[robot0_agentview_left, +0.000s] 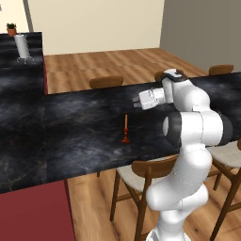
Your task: Get the candle and the beer from the cabinet and move them to the dining counter.
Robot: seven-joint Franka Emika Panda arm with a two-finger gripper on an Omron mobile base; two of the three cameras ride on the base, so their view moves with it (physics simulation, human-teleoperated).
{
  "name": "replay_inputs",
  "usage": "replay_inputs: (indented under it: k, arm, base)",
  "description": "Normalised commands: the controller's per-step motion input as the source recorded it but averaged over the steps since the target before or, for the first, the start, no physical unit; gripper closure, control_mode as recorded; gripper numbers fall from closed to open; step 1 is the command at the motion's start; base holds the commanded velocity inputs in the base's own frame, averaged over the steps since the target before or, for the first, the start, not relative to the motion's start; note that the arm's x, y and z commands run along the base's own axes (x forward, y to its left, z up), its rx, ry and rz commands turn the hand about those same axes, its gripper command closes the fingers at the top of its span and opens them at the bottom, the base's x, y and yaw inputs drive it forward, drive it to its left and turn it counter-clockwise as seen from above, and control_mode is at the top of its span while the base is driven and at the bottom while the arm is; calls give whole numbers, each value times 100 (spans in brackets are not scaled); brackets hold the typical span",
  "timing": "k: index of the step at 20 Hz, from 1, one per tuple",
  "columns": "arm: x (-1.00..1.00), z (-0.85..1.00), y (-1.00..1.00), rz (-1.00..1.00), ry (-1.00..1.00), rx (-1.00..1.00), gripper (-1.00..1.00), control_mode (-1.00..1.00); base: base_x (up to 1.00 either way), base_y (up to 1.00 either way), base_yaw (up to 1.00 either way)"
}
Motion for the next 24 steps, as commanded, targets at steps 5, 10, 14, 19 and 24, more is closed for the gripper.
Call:
replay_inputs:
  k: [5, 10, 14, 19, 24]
  arm:
    - [-33, 21, -15, -23, 17, -4, -100, -100]
    - [-32, 4, 0, -25, 17, -11, -100, -100]
    - [-25, 1, 0, -26, 17, -14, -100, -100]
    - [-33, 8, 0, -23, 17, -11, -100, -100]
    - [-38, 8, -6, -18, 20, -11, -100, -100]
  base:
    - [0, 0, 0]
    - [0, 0, 0]
    - [0, 0, 0]
    - [0, 0, 0]
    - [0, 0, 0]
